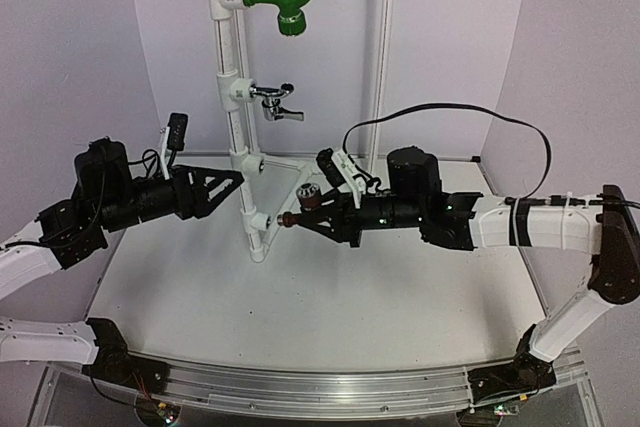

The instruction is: Install the water faucets

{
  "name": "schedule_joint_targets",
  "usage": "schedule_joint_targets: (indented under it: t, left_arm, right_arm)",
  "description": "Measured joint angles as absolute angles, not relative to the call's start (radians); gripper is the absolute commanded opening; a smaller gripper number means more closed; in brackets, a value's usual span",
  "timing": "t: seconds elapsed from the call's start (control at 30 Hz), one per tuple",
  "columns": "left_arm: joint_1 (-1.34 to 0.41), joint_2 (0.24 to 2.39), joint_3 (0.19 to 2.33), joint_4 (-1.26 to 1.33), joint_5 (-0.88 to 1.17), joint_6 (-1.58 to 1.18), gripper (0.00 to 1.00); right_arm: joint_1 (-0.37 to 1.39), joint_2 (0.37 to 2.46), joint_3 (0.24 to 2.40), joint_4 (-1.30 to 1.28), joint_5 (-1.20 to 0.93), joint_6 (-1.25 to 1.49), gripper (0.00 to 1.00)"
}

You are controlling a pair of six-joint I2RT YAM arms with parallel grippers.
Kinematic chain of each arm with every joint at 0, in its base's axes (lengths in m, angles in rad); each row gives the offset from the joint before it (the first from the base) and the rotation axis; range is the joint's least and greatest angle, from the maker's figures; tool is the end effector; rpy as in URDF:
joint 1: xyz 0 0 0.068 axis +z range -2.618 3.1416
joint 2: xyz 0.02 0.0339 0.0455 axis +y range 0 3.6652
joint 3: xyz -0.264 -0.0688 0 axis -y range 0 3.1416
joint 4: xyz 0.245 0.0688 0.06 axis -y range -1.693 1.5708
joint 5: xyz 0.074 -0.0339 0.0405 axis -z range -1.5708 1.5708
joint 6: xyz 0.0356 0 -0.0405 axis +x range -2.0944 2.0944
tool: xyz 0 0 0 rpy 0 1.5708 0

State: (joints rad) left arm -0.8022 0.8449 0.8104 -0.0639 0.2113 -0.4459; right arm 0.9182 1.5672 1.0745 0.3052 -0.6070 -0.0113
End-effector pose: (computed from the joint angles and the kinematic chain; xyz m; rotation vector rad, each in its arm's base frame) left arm 0.1336 -0.1489 0.3518 0.4851 1.7264 -1.0988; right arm 0.2053 0.3021 0.2952 -1.2379 1.4157 1.1728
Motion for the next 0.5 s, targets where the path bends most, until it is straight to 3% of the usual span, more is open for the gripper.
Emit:
schedule_joint_targets:
  t: [0.2, 0.5]
  left_arm:
    - [-0.764, 0.888, 0.928, -0.196, 0.038, -0.501, 0.94]
    - [-0.724, 1.017, 1.052, -0.242, -0.029, -0.471, 0.92]
  right_arm:
    - [0.903, 1.559, 1.072, 0.307, -0.441, -0.275, 0.00]
    - [0.901, 1.580, 1.070, 0.470, -0.442, -0.656, 0.00]
